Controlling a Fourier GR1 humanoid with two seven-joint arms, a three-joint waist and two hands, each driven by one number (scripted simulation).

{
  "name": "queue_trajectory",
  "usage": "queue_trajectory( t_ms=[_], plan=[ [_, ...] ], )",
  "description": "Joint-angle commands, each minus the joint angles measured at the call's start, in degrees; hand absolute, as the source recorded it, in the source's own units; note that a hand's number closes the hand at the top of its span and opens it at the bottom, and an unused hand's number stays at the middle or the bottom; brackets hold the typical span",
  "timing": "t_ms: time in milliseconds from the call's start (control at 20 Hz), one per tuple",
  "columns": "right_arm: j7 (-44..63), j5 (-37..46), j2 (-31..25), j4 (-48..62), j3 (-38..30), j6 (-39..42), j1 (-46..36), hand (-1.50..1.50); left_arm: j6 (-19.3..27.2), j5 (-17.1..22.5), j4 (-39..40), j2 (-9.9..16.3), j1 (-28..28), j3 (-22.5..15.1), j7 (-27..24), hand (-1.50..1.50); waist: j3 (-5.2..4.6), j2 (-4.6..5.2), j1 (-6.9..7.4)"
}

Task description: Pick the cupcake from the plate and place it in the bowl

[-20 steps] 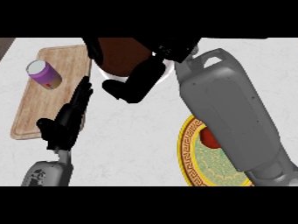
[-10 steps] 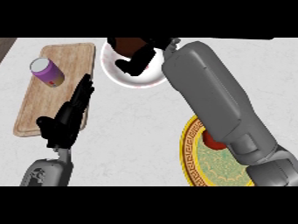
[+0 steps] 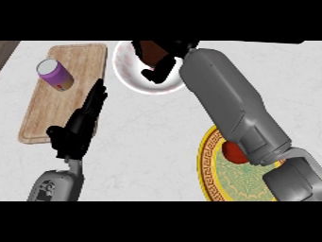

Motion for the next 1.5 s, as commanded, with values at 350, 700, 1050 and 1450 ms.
queue_trajectory(
  t_ms=[350,700,1050,1450],
  plan=[
    [-11.7,-4.5,-1.9,12.0,-5.3,12.0,-2.9,-1.50,1.6,-1.5,0.4,-1.8,-1.4,-1.3,0.3,0.00,0.07,0.52,0.99],
    [-15.7,-11.7,-3.1,12.9,-13.6,11.3,-3.6,-1.50,0.9,-1.2,-0.8,-1.0,-0.8,-1.0,0.7,0.00,0.09,0.28,1.07],
    [-10.2,-16.5,-8.0,16.7,-18.8,20.5,-7.0,-1.50,-2.3,1.5,1.4,2.3,-0.4,2.5,-0.6,0.00,0.02,0.25,0.41],
    [-10.1,-19.1,-16.3,18.5,-21.4,34.1,-5.8,-1.50,-0.9,-0.6,0.4,0.2,0.1,-0.2,-1.3,0.00,0.09,0.71,1.23]
  ],
)
